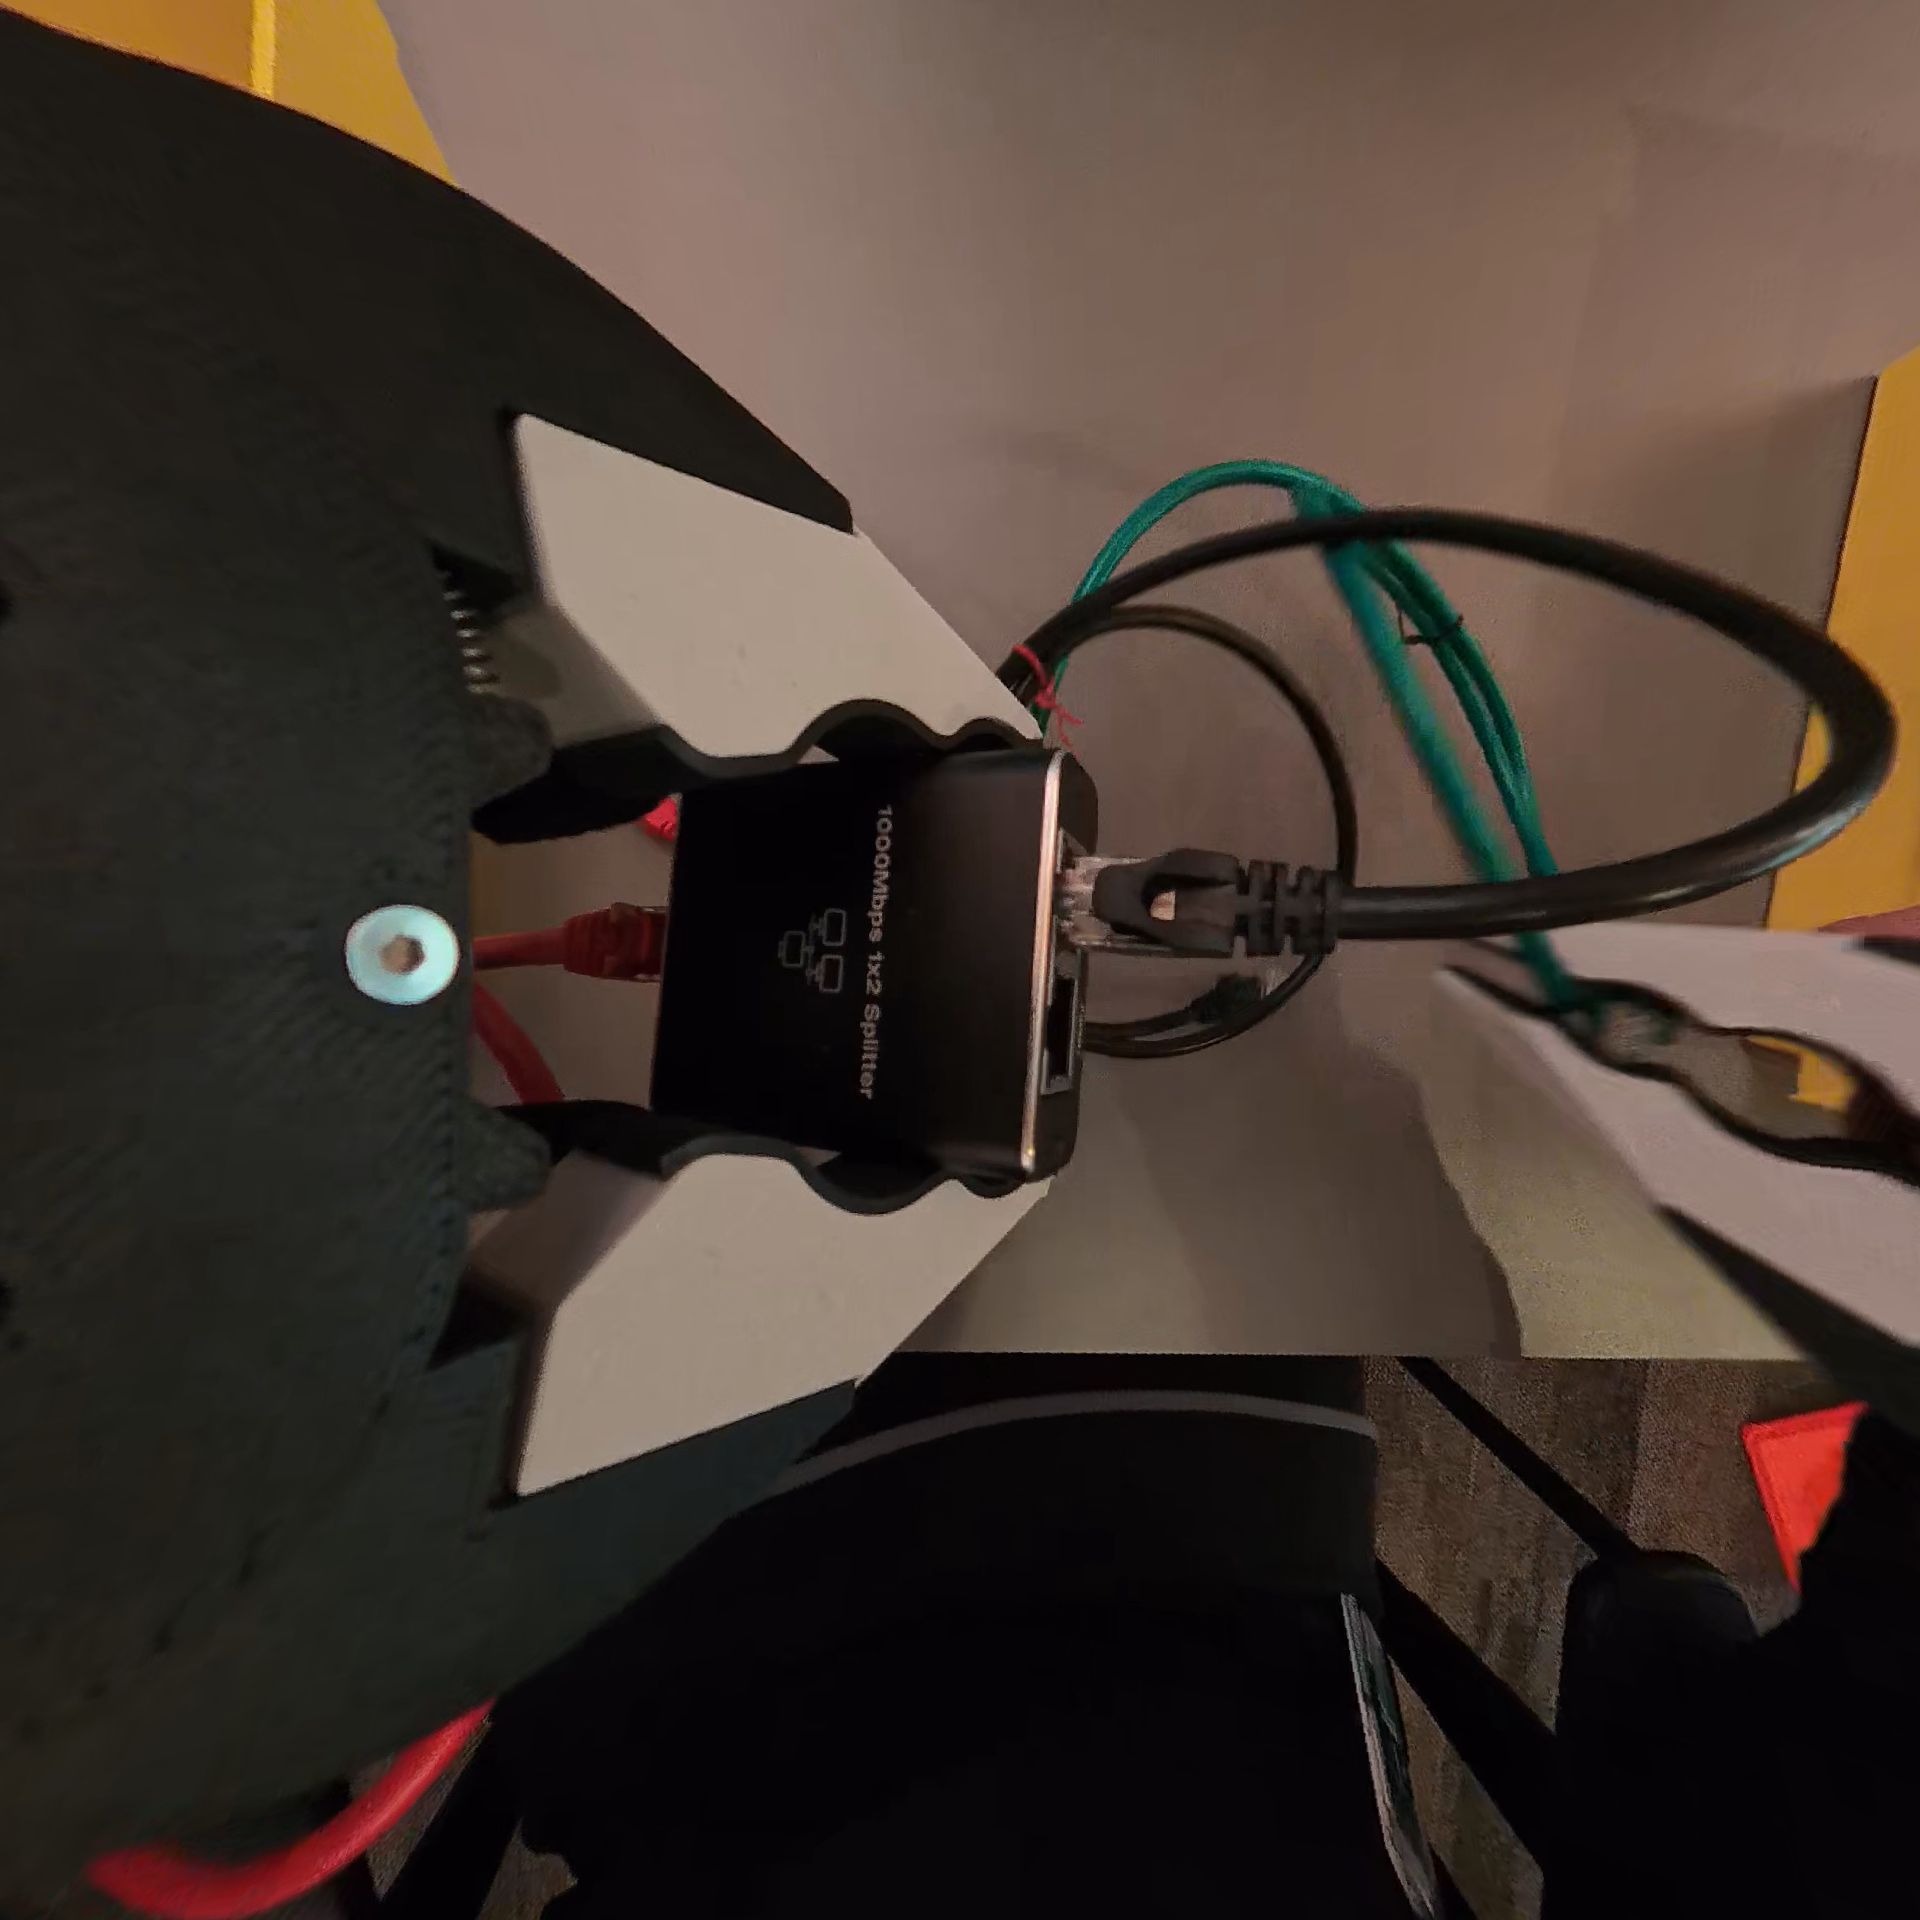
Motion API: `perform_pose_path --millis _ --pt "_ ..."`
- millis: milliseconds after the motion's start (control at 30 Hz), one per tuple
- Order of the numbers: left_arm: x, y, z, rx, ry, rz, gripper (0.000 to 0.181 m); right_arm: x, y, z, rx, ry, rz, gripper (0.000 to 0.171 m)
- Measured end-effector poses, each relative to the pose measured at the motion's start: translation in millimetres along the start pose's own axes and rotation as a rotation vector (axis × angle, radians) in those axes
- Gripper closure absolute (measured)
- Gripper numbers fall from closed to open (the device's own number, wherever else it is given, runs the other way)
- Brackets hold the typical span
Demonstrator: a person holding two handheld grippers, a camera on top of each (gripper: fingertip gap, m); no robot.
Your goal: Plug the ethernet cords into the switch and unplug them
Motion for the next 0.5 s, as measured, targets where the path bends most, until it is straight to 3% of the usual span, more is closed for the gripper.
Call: perform_pose_path --millis 133,233,333,500 --pt "-9 -1 0 -0.030 -0.033 -0.014 0.108 -45 23 11 -0.118 -0.221 -0.150 0.167" --pt "-34 -2 11 -0.050 -0.142 -0.040 0.107 -59 12 -13 0.040 -0.202 -0.233 0.168" --pt "-60 -9 22 -0.041 -0.222 -0.087 0.108 -77 4 -6 -0.005 -0.257 -0.275 0.167" --pt "-64 -18 9 -0.002 -0.209 -0.081 0.108 -104 58 21 -0.130 -0.268 -0.334 0.167"
Point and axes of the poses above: each gripper's, where its closed fingertips meet, y back along the fingers, z out of its top, x = y × z across the jaws, the point moved 1 cm from there along y, back along the fingers, and after that the axes turned 1 degree about -y, right-handed, at the moved point
